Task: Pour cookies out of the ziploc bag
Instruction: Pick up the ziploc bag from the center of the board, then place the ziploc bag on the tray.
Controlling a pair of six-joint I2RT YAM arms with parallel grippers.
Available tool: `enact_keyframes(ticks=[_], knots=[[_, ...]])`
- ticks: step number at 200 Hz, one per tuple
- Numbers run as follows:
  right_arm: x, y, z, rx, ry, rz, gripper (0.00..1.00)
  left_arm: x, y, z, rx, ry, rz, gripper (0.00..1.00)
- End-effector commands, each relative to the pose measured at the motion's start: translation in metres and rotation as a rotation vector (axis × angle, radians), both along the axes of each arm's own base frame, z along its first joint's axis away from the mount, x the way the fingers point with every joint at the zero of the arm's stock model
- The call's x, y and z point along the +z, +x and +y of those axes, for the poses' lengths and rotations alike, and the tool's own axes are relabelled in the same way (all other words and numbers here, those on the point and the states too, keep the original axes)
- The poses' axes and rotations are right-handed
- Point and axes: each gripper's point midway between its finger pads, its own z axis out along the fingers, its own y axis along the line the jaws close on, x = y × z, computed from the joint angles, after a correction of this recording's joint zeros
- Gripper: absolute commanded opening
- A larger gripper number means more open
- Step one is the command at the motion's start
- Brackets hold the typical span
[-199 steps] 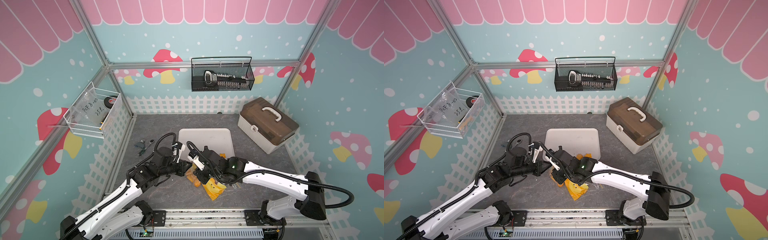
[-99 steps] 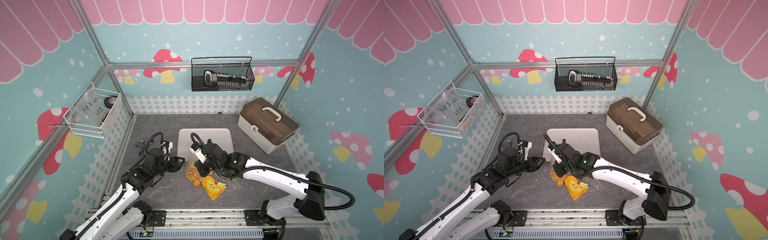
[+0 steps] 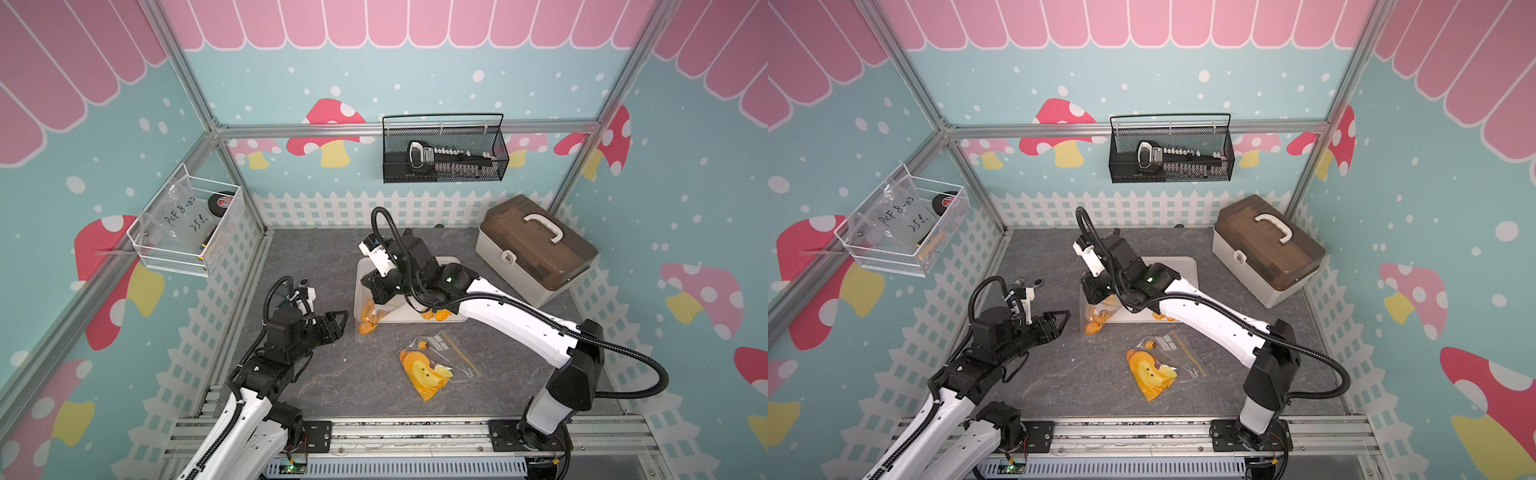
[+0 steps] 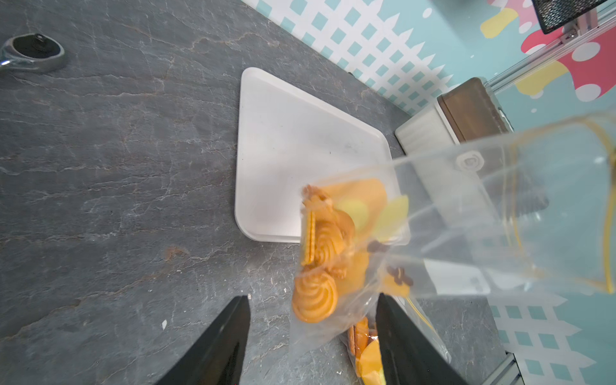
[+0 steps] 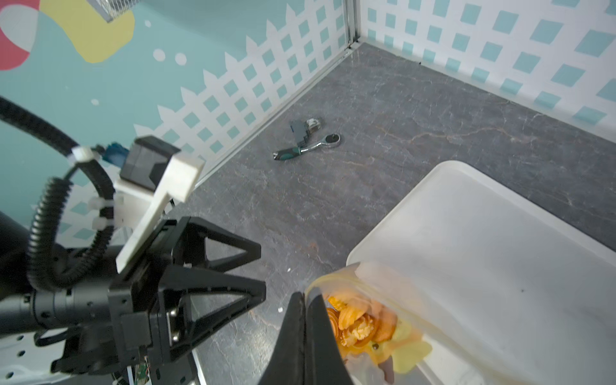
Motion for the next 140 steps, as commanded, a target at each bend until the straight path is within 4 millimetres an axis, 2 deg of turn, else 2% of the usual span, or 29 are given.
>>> enact_keyframes(ticks=[1,20,39,74,93,109,140], knots=[[0.011,0.026,0.010,0.017,0.064,-0.044,0.00,-0.003,0.007,0.002,0.018,-0.032,-0.017,0.62],[-0.003,0.050,0.008,-0.001,0.060,-0.042,0.00,-0.007,0.011,0.005,0.033,-0.048,-0.021,0.61],[-0.035,0.069,-0.002,-0.044,0.017,-0.014,0.00,-0.011,0.016,0.007,0.042,-0.057,-0.019,0.61],[-0.116,0.093,-0.051,-0.181,-0.080,0.065,0.00,-0.023,0.027,0.006,0.042,-0.052,0.000,0.61],[-0.144,0.101,-0.083,-0.256,-0.090,0.107,0.00,-0.029,0.041,0.005,0.045,-0.036,0.009,0.60],[-0.156,0.105,-0.110,-0.324,-0.125,0.101,0.00,-0.037,0.056,0.000,0.036,-0.037,0.038,0.56],[-0.159,0.109,-0.152,-0.418,-0.170,0.070,0.02,-0.055,0.082,-0.026,-0.041,-0.109,0.092,0.50]])
